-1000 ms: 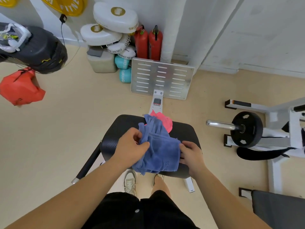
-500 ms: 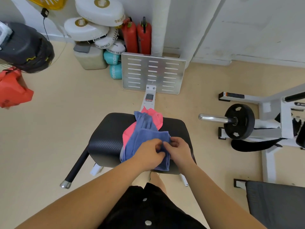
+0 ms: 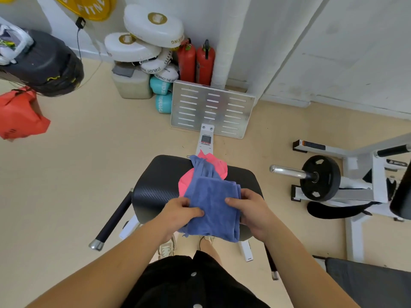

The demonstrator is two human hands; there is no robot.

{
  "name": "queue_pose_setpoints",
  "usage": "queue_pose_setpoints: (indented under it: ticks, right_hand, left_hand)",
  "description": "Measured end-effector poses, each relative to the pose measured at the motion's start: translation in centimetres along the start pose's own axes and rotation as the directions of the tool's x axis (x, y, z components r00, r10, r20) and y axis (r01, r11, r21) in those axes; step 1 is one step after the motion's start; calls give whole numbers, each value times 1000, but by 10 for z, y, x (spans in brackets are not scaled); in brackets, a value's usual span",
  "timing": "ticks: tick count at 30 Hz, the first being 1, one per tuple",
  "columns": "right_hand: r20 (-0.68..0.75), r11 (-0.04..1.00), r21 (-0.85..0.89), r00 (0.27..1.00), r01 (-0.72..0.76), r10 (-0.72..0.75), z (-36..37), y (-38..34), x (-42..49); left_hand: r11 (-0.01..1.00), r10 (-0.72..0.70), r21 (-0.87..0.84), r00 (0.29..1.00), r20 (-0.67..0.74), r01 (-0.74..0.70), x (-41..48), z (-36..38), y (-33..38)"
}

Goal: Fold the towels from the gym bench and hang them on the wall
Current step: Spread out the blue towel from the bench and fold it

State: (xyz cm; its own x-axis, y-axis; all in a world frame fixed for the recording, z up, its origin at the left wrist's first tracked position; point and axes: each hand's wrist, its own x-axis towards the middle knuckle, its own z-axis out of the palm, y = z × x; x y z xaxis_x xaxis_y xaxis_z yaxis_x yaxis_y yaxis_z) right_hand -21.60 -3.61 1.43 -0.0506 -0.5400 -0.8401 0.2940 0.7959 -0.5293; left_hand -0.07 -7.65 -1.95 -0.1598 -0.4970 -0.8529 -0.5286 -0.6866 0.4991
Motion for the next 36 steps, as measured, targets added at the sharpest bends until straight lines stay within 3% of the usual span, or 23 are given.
queue_pose_setpoints:
  ticks: [4, 7, 12, 20, 22, 26, 30, 32, 34, 36]
  right_hand:
    - [-59, 993, -62, 993, 98, -102, 11, 1, -12]
    - [-105, 982, -118, 982, 145, -157, 35, 5, -23]
    - [-196, 903, -312, 909, 297, -367, 77, 4, -48]
    - [-232, 780, -452, 787, 434, -572, 150, 5, -73]
    - [-248, 799, -427, 795, 423, -554, 160, 8, -79]
    - [-239, 919, -213, 894, 332, -378, 175, 11, -97]
    - [23, 953, 262, 986, 155, -166, 181, 14, -132]
    - [146, 940, 328, 978, 91, -146, 184, 13, -149]
    - [165, 936, 316, 963, 155, -215, 183, 19, -155]
    - [120, 933, 286, 958, 219, -261, 178, 27, -152]
  left_hand:
    - [986, 102, -138, 995, 24, -98, -24, -26, 10]
    - [965, 260, -15, 964, -61, -261, -42, -38, 14]
    - [811, 585, 109, 800, -132, -575, -80, -53, 11]
    - [653, 757, 268, 595, -271, -709, -146, -75, -12]
    - [604, 795, 376, 565, -222, -703, -156, -77, -24]
    - [419, 902, 519, 405, -148, -745, -171, -73, -51]
    - [458, 859, 617, 496, -124, -640, -190, -64, -68]
    - [403, 873, 656, 484, -66, -638, -202, -54, -72]
    - [382, 904, 562, 422, -64, -733, -212, -44, -77]
    - [509, 860, 323, 453, -236, -798, -222, -41, -83]
